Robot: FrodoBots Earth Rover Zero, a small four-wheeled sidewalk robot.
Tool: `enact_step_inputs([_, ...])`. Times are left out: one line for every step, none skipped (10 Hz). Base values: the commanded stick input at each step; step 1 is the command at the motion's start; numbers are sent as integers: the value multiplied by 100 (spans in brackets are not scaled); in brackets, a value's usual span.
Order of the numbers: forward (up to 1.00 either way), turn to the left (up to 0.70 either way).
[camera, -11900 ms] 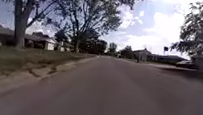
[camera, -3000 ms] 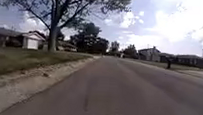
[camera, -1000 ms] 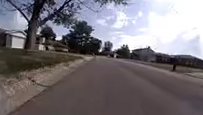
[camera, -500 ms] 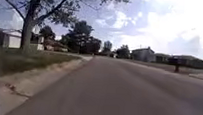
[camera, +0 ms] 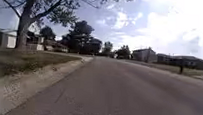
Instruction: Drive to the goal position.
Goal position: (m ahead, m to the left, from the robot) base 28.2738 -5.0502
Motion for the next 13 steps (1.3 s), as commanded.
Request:
enact_step_inputs([100,0])
enact_step_inputs([100,0])
enact_step_inputs([100,0])
enact_step_inputs([100,0])
enact_step_inputs([100,0])
enact_step_inputs([100,0])
enact_step_inputs([100,0])
enact_step_inputs([100,0])
enact_step_inputs([100,0])
enact_step_inputs([100,0])
enact_step_inputs([100,0])
enact_step_inputs([100,0])
enact_step_inputs([100,0])
